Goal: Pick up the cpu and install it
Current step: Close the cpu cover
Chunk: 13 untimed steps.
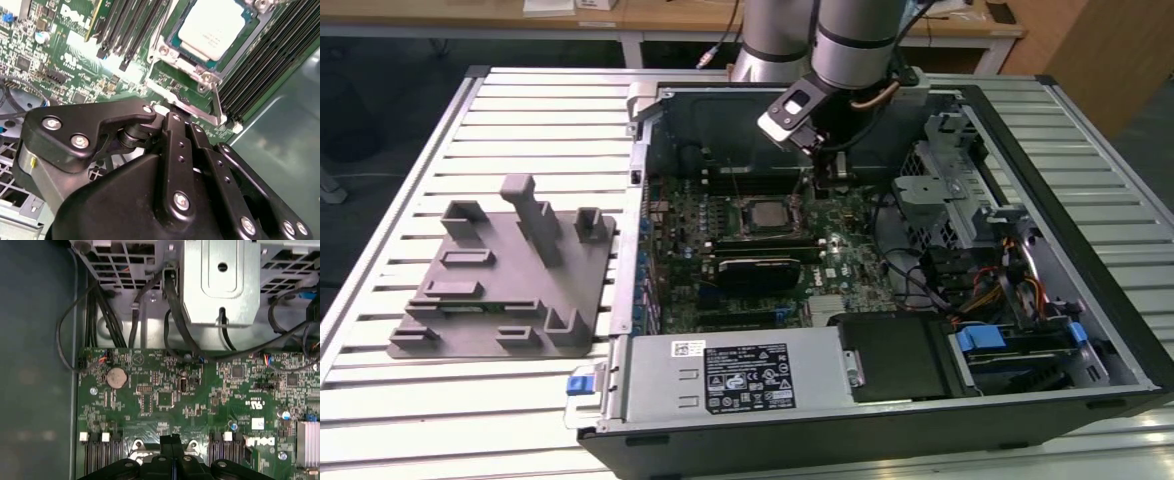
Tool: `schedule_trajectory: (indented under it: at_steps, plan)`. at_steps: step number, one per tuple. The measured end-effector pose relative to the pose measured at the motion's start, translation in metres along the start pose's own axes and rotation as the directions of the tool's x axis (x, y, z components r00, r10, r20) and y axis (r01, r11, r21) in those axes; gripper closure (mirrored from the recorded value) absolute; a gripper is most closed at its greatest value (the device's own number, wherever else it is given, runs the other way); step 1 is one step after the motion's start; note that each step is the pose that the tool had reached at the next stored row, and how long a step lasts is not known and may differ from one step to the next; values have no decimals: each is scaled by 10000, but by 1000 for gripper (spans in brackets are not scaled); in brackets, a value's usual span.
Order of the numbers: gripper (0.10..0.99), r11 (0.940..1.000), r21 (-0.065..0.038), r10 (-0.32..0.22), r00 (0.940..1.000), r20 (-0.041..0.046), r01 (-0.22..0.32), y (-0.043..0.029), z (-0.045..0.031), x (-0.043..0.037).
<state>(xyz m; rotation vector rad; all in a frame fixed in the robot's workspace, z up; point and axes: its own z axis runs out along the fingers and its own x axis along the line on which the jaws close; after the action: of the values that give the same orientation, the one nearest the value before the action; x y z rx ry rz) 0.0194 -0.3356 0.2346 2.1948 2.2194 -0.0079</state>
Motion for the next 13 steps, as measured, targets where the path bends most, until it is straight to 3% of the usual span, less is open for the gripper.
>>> schedule_trajectory:
  at_steps: [13]
  plan:
    - [980, 10000, 0, 1, 10000, -1, -1, -200, -2, 2]
